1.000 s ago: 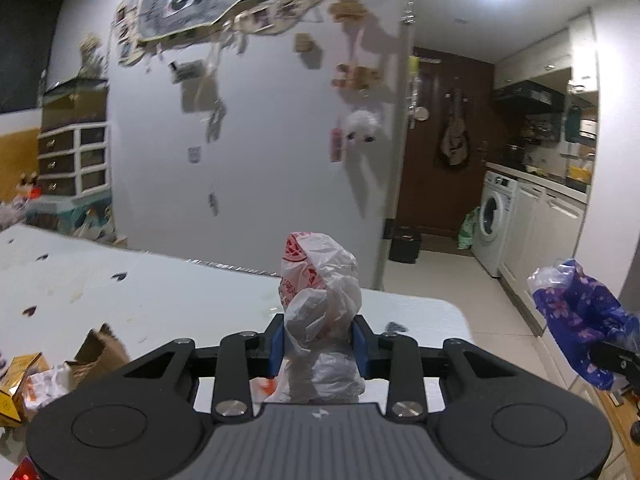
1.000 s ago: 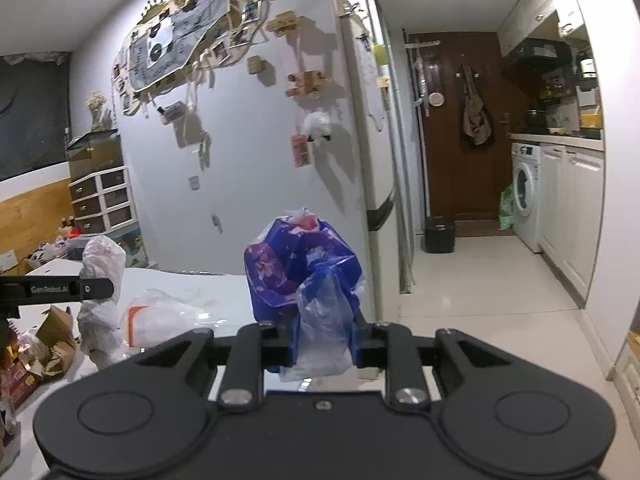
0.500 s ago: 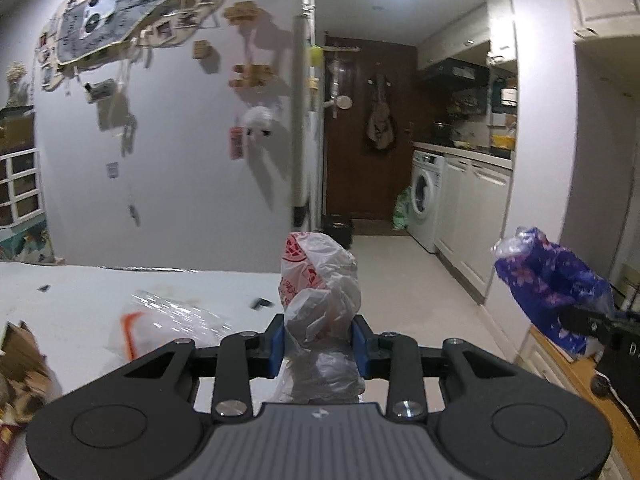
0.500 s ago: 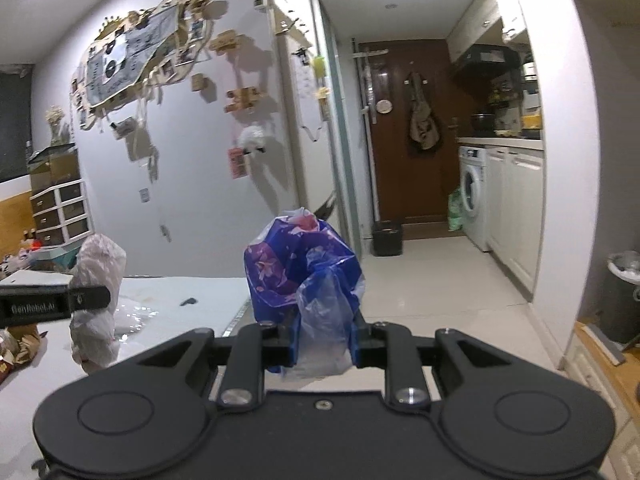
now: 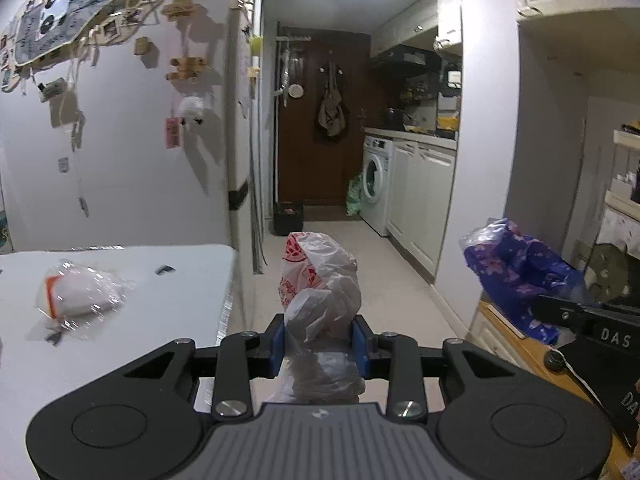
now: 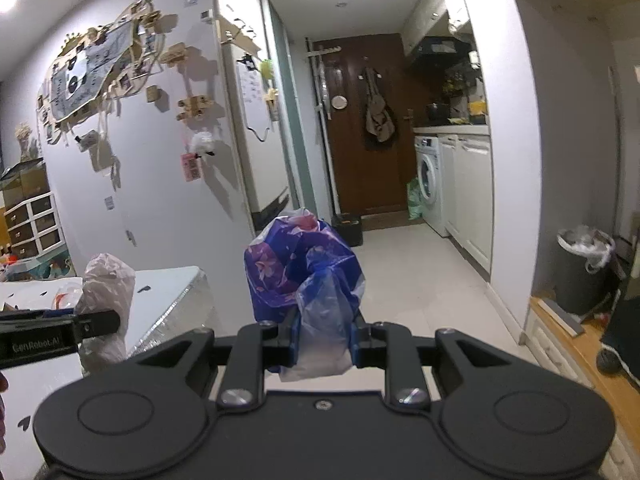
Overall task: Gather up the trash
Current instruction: 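Carry the white and purple bags over the yellow trash bin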
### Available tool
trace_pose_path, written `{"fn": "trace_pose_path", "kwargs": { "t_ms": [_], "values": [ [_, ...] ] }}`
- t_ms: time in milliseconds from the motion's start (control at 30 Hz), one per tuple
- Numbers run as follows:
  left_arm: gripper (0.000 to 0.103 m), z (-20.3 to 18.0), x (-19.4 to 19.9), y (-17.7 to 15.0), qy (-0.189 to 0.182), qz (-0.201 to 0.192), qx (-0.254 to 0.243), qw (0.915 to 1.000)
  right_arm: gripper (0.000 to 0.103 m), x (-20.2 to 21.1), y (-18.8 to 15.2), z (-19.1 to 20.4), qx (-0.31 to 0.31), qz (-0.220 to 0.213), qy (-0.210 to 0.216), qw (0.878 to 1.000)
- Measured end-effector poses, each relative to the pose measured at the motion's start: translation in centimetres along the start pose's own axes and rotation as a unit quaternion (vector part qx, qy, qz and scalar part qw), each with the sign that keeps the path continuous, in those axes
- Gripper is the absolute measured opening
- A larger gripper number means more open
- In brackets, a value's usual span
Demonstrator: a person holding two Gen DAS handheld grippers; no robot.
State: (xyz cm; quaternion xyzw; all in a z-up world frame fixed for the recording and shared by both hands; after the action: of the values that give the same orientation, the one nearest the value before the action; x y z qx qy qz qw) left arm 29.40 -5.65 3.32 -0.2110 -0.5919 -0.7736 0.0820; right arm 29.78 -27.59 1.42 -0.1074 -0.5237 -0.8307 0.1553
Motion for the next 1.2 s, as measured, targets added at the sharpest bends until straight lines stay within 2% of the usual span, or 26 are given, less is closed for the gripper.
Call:
{"fn": "trace_pose_path", "kwargs": {
  "t_ms": [300,600,900,1200],
  "values": [
    [0.035,-6.0,-0.5,-1.0,-0.032,0.023,-0.02,0.999,0.024,1.5,-2.6,-4.9,-0.039,0.021,-0.025,0.999],
    [0.035,-10.3,-3.8,-3.6,-0.062,0.068,-0.025,0.9955,0.024,1.4,-4.9,-9.0,-0.049,0.051,-0.053,0.996],
    [0.035,-13.6,-10.4,-7.6,-0.099,0.147,-0.038,0.9835,0.024,-2.7,-8.7,-12.9,-0.043,0.134,-0.096,0.985],
    [0.035,-14.3,-15.8,-11.7,-0.119,0.213,-0.036,0.9692,0.024,-7.8,-12.7,-16.1,-0.034,0.222,-0.141,0.964]
  ]
}}
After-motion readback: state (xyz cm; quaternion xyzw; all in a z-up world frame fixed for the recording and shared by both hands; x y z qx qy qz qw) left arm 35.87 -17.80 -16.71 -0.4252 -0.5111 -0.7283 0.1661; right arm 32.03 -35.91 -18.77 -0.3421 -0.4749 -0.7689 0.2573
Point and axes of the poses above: each gripper's, at about its wrist camera, not at the fingertips, and x roughly against the way its jaws point, z to its left, y to its top, the point moved 5 cm from there along -x, roughly the way its jaws point, and after that the axes turned 14 degrees about -x, right-handed, at the moved point
